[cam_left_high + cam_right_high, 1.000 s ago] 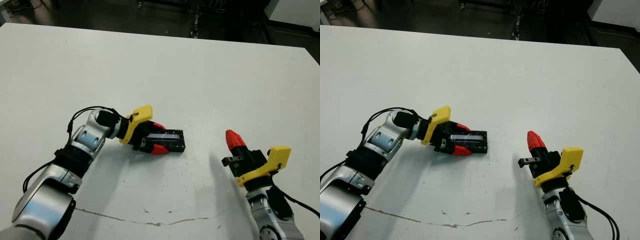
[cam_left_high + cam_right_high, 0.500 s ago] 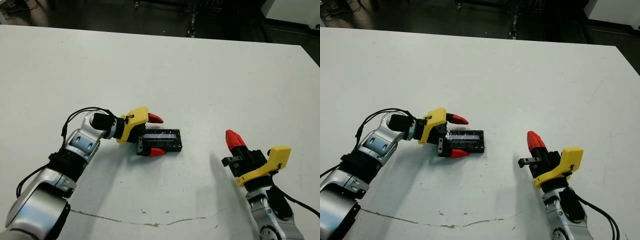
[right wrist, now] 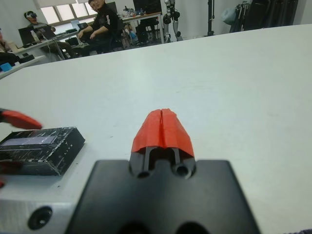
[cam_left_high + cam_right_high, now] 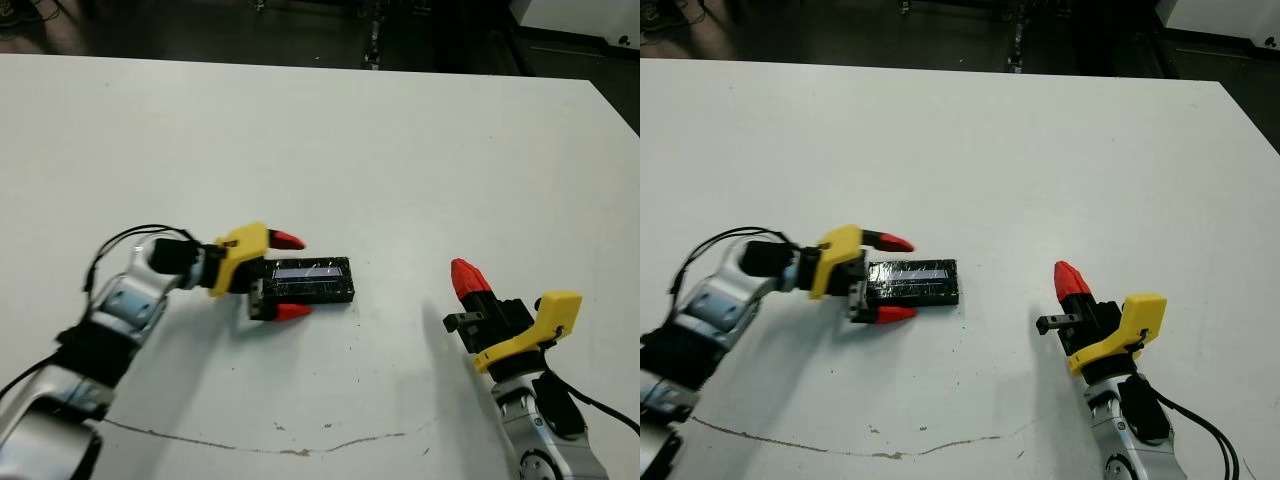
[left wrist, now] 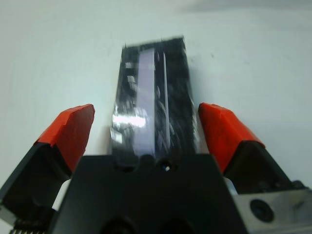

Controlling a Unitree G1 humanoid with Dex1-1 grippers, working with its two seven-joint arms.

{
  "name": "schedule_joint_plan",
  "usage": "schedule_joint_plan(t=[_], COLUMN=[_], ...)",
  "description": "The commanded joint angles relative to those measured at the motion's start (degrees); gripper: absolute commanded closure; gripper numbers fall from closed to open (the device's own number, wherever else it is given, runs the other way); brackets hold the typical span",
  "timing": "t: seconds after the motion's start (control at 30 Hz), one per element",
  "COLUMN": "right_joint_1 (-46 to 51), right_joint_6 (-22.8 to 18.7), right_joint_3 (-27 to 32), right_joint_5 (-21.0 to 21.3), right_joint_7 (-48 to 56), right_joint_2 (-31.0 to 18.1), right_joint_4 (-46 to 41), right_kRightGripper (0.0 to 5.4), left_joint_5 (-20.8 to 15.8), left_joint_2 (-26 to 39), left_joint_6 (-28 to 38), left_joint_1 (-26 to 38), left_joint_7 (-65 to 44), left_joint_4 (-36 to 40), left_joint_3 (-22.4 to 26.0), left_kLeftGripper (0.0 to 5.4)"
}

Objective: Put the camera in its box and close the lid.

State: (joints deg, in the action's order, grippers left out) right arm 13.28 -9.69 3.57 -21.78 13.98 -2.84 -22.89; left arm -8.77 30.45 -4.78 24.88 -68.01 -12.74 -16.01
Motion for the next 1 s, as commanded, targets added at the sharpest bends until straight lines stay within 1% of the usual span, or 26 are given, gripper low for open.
schedule_joint_plan(t=[0.03, 0.13, 0.2, 0.33, 0.47, 0.57, 0.63, 0.73, 0.83, 0.9, 1.0], right_joint_1=[0.05, 0.08, 0.11, 0.11, 0.04, -0.1, -0.31, -0.58, -0.72, -0.74, -0.81], right_joint_6=[-0.25, -0.19, -0.54, -0.58, -0.49, -1.01, -0.84, -0.35, -0.53, -0.47, -0.29], right_joint_3=[0.26, 0.13, 0.08, -0.02, 0.03, 0.08, 0.15, 0.06, -0.23, -0.44, -0.44], right_joint_5=[0.37, 0.21, 0.23, 0.58, 0.62, 0.58, 0.28, 0.3, 0.54, 0.84, 1.22], right_joint_7=[-0.33, -0.35, -0.55, -0.8, -0.81, -0.95, -0.51, -0.24, -0.65, -0.91, -1.09], right_joint_2=[-0.7, -0.51, -0.54, -0.66, -0.66, -0.85, -0.97, -0.81, -0.38, -0.17, -0.23], right_joint_4=[0.03, 0.03, -0.18, -0.27, -0.05, -0.13, 0.15, 0.76, 0.94, 1.02, 1.06], right_kRightGripper=[5.4, 5.4, 5.4, 5.4, 5.4, 5.4, 5.4, 5.4, 5.4, 5.4, 5.4], left_joint_5=[-0.08, -2.08, -3.05, -2.91, -3.14, -4.08, -5.52, -7.77, -11.75, -13.93, -15.48], left_joint_2=[5.25, 7.22, 8.33, 10.87, 11.98, 11.93, 10.64, 6.2, -2.73, -9.67, -17.9], left_joint_6=[-4.79, -6.72, -6.17, -6.9, -7.79, -10.91, -13.64, -16.53, -18.64, -17.15, -14.3], left_joint_1=[-4.03, -5.46, -6.07, -6.26, -6.18, -5.84, -6.17, -7.99, -11.32, -13.67, -16.85], left_joint_7=[-1.64, -2.38, -3.09, -2.71, -0.38, 3.49, 8.35, 17.78, 29.13, 35.34, 40.65], left_joint_4=[2.36, 3.42, 3.17, 3.76, 3.14, 3.69, 6.16, 11.88, 20.29, 24.93, 29.79], left_joint_3=[1.27, 3.15, 4.53, 6.19, 8.75, 12.02, 15.7, 20.83, 24.32, 24.66, 22.32], left_kLeftGripper=[0.0, 0.0, 0.0, 0.0, 0.0, 0.0, 0.0, 0.08, 0.41, 0.7, 1.17])
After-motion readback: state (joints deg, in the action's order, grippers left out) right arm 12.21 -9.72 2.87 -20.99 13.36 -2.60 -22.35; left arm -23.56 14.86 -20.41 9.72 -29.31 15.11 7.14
